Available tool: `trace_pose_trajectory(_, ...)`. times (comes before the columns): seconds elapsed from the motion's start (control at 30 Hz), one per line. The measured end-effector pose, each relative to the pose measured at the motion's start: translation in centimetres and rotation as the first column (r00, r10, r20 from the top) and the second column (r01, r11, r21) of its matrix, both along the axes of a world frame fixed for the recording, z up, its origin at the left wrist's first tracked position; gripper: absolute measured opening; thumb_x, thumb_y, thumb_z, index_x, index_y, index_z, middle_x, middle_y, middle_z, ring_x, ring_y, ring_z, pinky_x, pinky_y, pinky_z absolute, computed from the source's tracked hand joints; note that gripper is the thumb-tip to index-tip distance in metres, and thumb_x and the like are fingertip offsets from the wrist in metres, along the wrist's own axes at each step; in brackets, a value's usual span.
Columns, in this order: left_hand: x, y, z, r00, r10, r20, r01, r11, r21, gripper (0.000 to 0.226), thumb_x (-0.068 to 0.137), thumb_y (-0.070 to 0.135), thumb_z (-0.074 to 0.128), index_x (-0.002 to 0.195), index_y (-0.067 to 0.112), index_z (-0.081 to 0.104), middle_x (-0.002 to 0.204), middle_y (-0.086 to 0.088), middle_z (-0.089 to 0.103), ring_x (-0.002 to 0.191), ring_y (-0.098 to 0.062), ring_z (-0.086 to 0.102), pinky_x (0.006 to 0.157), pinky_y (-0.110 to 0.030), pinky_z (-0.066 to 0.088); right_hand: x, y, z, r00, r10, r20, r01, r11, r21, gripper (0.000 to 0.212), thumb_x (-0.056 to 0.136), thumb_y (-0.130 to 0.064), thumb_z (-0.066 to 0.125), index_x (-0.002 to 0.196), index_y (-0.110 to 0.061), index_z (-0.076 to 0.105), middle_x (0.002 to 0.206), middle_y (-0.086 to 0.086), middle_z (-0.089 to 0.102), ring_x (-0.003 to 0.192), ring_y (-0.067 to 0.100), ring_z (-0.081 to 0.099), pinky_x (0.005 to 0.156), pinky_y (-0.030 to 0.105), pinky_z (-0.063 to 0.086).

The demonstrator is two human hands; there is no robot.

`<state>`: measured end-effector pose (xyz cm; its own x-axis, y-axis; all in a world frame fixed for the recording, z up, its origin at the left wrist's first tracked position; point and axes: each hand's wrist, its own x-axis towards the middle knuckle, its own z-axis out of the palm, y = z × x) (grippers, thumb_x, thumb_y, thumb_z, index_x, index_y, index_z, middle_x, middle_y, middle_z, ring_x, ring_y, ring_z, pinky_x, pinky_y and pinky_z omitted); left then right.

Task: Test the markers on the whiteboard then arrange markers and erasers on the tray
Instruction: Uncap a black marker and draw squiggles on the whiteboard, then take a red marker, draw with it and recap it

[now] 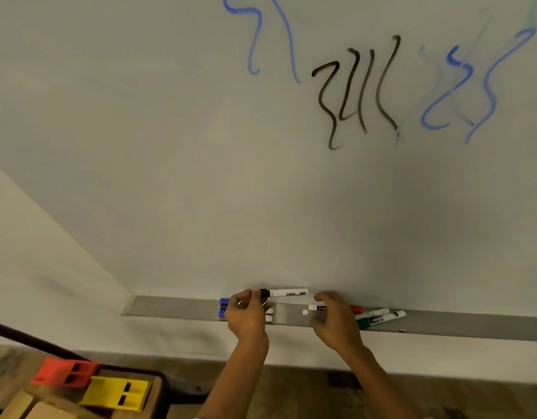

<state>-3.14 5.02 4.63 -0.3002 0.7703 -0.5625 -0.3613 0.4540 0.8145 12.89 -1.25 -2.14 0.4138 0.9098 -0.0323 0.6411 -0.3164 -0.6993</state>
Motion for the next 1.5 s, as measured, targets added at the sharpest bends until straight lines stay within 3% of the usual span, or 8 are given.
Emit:
trace_pose_trajectory(0.27, 2.1, -0.2, -3.2, 0.992, -0.057, -0.109, 0.049, 0.996, -0.074, 0.008, 0.086, 0.005, 0.070, 0.087, 0.011, 0.065, 0.094, -0.013, 0.069, 0.087, -0.032, 0.071, 0.075, -0.031, 0.057, 4.1, -1.1, -4.6, 0.899, 0.129, 0.418, -0.114, 0.992, -0.060, 0.020, 0.070, -0.006, 0.080, 0.089, -0.013, 0.078, 0.092, 0.002, 0.073, 0.090, 0.024, 0.067, 0.072, 0.037, 0.061)
trace_pose_trajectory(0.67, 6.8, -0.4, -6.6, 0.981, -0.128, -0.143, 0.089, 0.965, -0.248, 0.012, 0.083, 0.004, 0.073, 0.089, 0.011, 0.066, 0.103, -0.018, 0.066, 0.090, -0.031, 0.065, 0.091, -0.041, 0.056, 9.4, -3.2, -4.5, 0.877, 0.125, 0.464, -0.013, 0.971, -0.237, 0.036, 0.052, 0.005, 0.086, 0.081, -0.013, 0.076, 0.088, 0.006, 0.070, 0.086, 0.028, 0.067, 0.063, 0.036, 0.058)
trace_pose_trajectory(0.83, 7.3, -0.1, -6.7, 0.974, -0.185, -0.127, 0.146, 0.953, -0.266, 0.029, 0.082, 0.008, 0.074, 0.108, 0.012, 0.061, 0.111, -0.018, 0.059, 0.105, -0.033, 0.062, 0.097, -0.040, 0.052, 9.0, -3.0, -4.4, 0.834, 0.194, 0.516, -0.023, 0.947, -0.319, 0.017, 0.083, -0.006, 0.070, 0.099, -0.011, 0.074, 0.111, 0.008, 0.063, 0.108, 0.026, 0.059, 0.077, 0.034, 0.055)
trace_pose_trajectory(0.97, 7.2, -0.6, -7.8, 0.961, -0.244, -0.133, 0.198, 0.937, -0.288, 0.027, 0.079, 0.010, 0.073, 0.104, 0.001, 0.066, 0.103, -0.021, 0.068, 0.097, -0.033, 0.065, 0.092, -0.040, 0.054, 9.2, -3.3, -5.0, 0.771, 0.214, 0.599, -0.032, 0.954, -0.299, 0.037, 0.046, 0.001, 0.090, 0.079, -0.007, 0.074, 0.085, 0.011, 0.068, 0.081, 0.030, 0.064, 0.052, 0.040, 0.056)
trace_pose_trajectory(1.07, 6.9, -0.7, -9.3, 0.962, -0.247, -0.115, 0.203, 0.933, -0.298, 0.023, 0.077, 0.008, 0.071, 0.099, 0.000, 0.070, 0.101, -0.025, 0.070, 0.089, -0.032, 0.066, 0.089, -0.040, 0.056, 8.9, -3.7, -4.4, 0.730, 0.212, 0.650, -0.113, 0.975, -0.191, 0.047, 0.043, 0.000, 0.087, 0.085, -0.011, 0.071, 0.082, 0.007, 0.069, 0.078, 0.029, 0.064, 0.059, 0.046, 0.055)
trace_pose_trajectory(1.2, 6.1, -1.1, -6.1, 0.988, -0.156, -0.019, 0.148, 0.961, -0.233, 0.017, 0.084, -0.003, 0.064, 0.100, -0.003, 0.067, 0.092, -0.022, 0.070, 0.085, -0.032, 0.070, 0.078, -0.035, 0.058, 7.6, -3.6, -3.7, 0.722, 0.299, 0.624, -0.433, 0.899, 0.071, 0.034, 0.071, -0.008, 0.073, 0.104, -0.015, 0.068, 0.093, 0.000, 0.069, 0.085, 0.019, 0.064, 0.085, 0.038, 0.052)
trace_pose_trajectory(1.27, 5.6, -0.8, -5.6, 0.993, -0.116, 0.032, 0.120, 0.974, -0.191, 0.019, 0.087, -0.008, 0.059, 0.105, -0.007, 0.063, 0.094, -0.025, 0.069, 0.079, -0.030, 0.072, 0.067, -0.030, 0.059, 6.4, -3.2, -3.5, 0.750, 0.401, 0.526, -0.503, 0.862, 0.062, 0.028, 0.084, -0.016, 0.062, 0.112, -0.015, 0.063, 0.095, 0.000, 0.068, 0.078, 0.015, 0.063, 0.076, 0.031, 0.057)
trace_pose_trajectory(1.5, 3.8, -0.3, -4.6, 0.988, -0.143, 0.064, 0.152, 0.974, -0.169, 0.020, 0.090, -0.007, 0.055, 0.110, -0.008, 0.061, 0.094, -0.025, 0.071, 0.084, -0.033, 0.073, 0.070, -0.033, 0.062, 2.9, 0.0, -3.2, 0.946, 0.205, 0.252, -0.204, 0.978, -0.029, 0.022, 0.092, -0.038, 0.059, 0.093, -0.019, 0.069, 0.080, -0.002, 0.069, 0.065, 0.013, 0.062, 0.056, 0.023, 0.047)
